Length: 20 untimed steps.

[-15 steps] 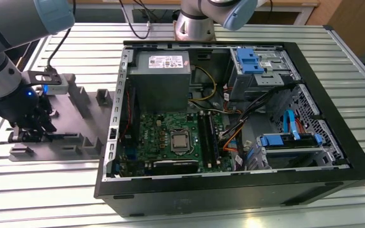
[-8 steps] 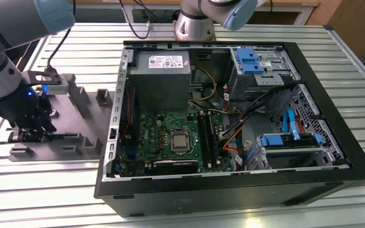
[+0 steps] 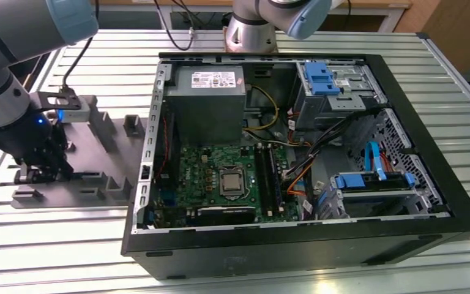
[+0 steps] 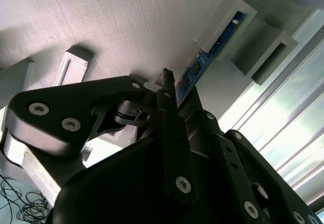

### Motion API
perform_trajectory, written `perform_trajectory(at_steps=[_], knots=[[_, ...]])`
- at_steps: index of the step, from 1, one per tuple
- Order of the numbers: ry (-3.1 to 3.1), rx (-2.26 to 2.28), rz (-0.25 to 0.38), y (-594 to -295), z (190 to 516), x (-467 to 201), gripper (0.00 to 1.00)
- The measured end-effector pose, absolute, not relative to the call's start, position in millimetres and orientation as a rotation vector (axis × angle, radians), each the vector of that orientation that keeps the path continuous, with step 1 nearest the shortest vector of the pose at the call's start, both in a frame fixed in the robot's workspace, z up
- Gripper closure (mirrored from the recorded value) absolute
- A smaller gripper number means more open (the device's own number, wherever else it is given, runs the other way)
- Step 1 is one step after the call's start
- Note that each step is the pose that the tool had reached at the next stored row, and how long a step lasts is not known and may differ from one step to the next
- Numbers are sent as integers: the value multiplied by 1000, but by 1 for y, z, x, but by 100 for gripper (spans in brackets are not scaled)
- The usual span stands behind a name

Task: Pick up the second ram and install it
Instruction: 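Pick up the second ram and move it above second insertion slot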

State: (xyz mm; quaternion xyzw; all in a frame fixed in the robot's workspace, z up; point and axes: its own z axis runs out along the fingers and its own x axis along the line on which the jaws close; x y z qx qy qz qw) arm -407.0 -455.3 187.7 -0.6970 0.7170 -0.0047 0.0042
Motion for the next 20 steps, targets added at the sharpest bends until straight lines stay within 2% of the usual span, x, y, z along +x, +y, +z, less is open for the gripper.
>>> perform_trajectory(at_steps=[2, 3, 7, 8, 20], knots=[[2247, -2184, -15, -455, 188, -407, 74], [2246, -2184, -15, -455, 188, -407, 81], [2247, -2184, -15, -455, 188, -407, 82], [2246, -2184, -15, -455, 188, -407, 86], [2247, -2184, -15, -456, 190, -407, 86]])
